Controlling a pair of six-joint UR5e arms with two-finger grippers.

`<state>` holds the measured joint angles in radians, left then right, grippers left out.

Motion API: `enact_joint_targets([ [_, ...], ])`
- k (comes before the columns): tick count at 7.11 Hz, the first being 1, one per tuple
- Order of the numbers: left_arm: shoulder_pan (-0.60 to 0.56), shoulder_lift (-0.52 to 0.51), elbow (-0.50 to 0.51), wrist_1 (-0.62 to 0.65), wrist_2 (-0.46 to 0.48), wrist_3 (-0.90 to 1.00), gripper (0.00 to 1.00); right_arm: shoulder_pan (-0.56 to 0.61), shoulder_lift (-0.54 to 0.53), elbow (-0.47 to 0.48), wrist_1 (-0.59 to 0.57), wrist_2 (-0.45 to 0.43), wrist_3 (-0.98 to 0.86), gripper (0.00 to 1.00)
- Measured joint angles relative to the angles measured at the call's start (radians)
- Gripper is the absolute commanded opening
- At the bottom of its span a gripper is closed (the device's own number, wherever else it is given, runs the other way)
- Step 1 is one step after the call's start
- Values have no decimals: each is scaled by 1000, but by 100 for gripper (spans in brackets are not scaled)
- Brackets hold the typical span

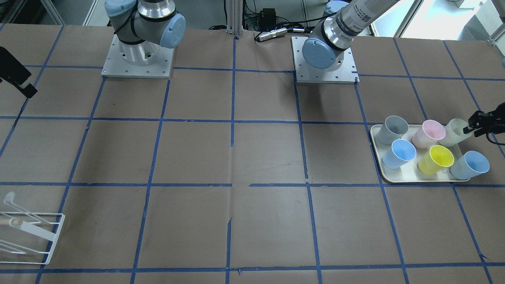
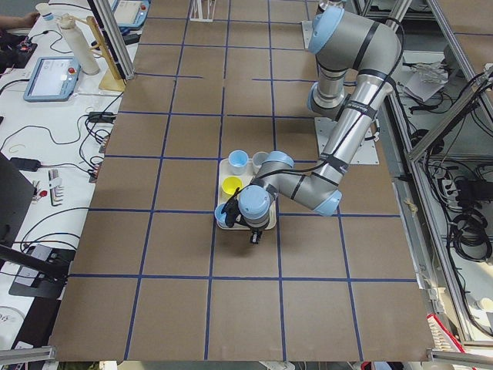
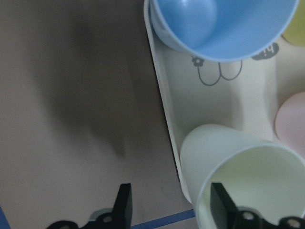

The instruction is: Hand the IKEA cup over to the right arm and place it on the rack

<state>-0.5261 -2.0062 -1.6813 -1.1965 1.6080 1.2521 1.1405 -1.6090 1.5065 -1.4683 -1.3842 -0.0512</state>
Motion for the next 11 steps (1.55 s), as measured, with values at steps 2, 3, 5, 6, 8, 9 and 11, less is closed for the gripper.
enact_joint_targets([
  [2, -3, 12, 14, -60, -2, 5, 0, -30, 1, 17, 75, 223, -18, 100],
  [3, -7, 30, 22, -98, -3, 6, 0, -35, 1, 42, 102, 333, -33, 100],
  [5, -19, 76, 86, -247, -22, 13, 0, -32, -3, 127, 117, 556, -80, 100],
  [6, -39, 101, 157, -374, -39, 10, 0, -28, -2, 160, 118, 624, -98, 100],
  [8, -111, 134, 320, -688, -96, -77, 0, 21, 32, 193, 118, 770, -113, 100],
  [9, -147, 146, 362, -826, -155, -162, 0, 57, 59, 199, 112, 852, -114, 100],
  [11, -235, 177, 381, -989, -306, -322, 0, 137, 77, 192, 100, 1033, -112, 100],
])
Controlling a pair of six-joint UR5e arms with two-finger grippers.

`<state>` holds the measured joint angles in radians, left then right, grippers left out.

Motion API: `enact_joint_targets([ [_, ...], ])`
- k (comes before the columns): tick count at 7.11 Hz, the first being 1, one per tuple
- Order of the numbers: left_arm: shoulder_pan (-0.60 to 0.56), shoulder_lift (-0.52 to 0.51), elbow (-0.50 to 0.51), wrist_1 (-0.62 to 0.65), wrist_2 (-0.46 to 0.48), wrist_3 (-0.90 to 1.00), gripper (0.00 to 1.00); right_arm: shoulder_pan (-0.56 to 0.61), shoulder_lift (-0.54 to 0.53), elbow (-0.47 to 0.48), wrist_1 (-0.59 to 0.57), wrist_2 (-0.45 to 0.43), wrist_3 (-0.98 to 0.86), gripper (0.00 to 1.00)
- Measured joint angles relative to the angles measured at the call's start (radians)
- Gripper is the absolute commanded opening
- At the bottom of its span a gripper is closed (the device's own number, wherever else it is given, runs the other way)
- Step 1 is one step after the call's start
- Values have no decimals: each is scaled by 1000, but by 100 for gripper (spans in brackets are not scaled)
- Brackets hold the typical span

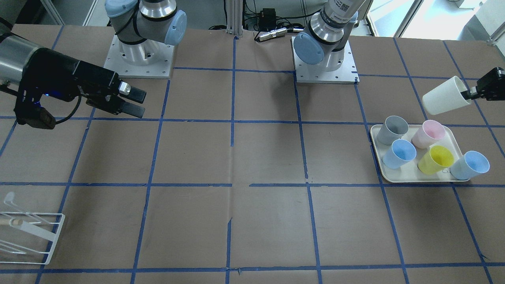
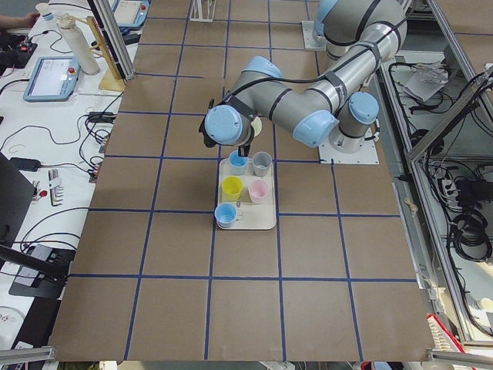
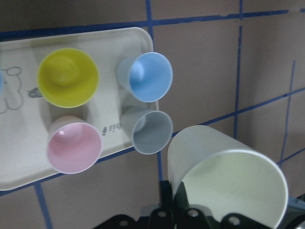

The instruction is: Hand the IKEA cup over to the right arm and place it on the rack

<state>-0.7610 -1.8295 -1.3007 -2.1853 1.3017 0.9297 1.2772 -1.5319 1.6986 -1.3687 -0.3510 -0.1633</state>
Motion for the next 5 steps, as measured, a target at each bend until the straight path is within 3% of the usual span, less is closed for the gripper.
enact_joint_targets([
  [2, -115, 46, -23, -52, -140, -113, 0, 87, -6, -6, -3, 243, 5, 100],
  [3, -167, 77, -54, -61, -211, -154, 0, 150, -10, -7, -5, 307, 2, 100],
  [5, -219, 153, -177, -68, -365, -211, 0, 244, -37, -11, -8, 353, 6, 100],
])
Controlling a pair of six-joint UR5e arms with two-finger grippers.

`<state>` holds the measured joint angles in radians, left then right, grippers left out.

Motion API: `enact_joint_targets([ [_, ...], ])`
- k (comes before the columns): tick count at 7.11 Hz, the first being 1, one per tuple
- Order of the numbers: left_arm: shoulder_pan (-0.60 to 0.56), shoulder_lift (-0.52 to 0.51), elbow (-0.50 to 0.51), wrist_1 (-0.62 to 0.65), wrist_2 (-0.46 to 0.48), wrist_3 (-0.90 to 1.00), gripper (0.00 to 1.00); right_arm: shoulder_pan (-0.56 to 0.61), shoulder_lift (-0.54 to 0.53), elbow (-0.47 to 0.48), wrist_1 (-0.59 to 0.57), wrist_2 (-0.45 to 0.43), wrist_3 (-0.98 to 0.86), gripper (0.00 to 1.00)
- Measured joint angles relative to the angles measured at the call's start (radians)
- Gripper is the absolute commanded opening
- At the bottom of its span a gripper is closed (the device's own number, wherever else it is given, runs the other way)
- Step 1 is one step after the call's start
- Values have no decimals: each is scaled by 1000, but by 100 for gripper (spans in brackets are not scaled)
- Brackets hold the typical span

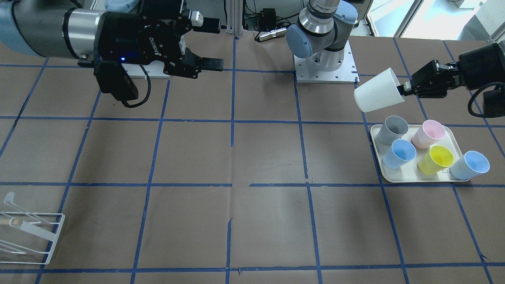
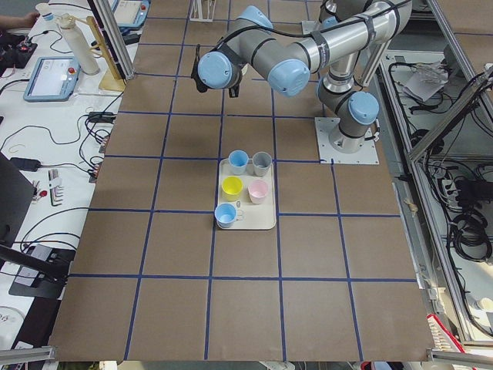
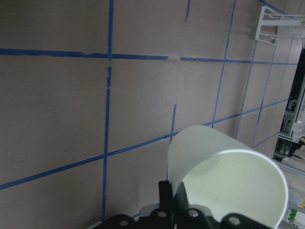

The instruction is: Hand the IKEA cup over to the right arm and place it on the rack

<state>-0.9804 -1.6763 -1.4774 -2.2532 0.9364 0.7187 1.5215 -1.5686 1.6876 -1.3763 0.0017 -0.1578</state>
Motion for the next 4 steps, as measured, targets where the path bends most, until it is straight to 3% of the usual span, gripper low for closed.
enact_joint_targets([
  [2, -50, 82, -114, 0, -117, -85, 0, 31, -46, 6, -4, 49, -6, 100],
  [4, -124, 132, -156, -21, -255, -173, 0, 35, -44, 12, 9, 49, 16, 100],
])
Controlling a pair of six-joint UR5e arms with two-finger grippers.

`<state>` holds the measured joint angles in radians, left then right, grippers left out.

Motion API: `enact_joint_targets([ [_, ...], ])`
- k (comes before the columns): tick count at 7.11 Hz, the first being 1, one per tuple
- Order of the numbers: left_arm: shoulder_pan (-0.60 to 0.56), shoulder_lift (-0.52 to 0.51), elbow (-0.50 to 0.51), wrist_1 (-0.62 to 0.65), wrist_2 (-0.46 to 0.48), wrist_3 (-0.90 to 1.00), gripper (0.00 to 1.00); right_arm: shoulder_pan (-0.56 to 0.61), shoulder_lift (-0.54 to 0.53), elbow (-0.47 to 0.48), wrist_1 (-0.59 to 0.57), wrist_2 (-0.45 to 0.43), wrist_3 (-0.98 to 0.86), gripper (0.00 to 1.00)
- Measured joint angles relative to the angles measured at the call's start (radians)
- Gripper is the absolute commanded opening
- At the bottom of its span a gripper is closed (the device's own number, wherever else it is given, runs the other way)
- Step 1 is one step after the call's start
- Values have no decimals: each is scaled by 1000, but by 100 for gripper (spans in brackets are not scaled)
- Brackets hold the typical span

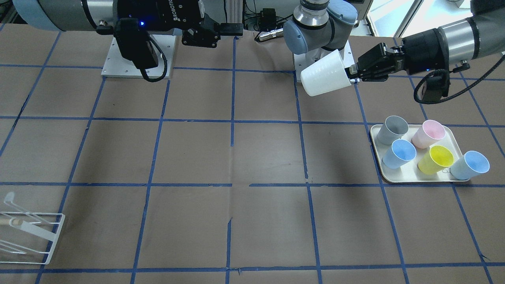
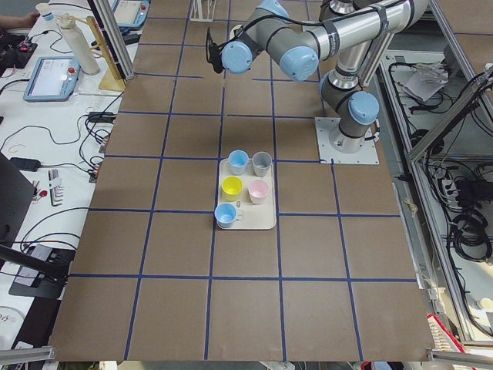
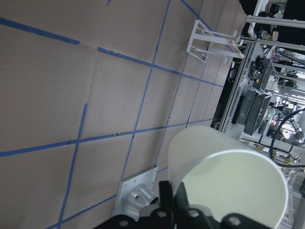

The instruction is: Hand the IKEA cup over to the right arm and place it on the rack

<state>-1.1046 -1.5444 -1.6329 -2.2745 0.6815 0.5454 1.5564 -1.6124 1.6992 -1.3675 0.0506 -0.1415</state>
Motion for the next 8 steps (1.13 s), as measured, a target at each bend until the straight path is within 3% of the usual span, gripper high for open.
enact_joint_targets([
  [2, -36, 31, -46, -60, -144, -10, 0, 1, 36, 4, 4, -4, 20, 100],
  [8, -124, 85, -89, -126, -408, -3, 0, 4, 137, 4, 0, -14, 11, 100],
])
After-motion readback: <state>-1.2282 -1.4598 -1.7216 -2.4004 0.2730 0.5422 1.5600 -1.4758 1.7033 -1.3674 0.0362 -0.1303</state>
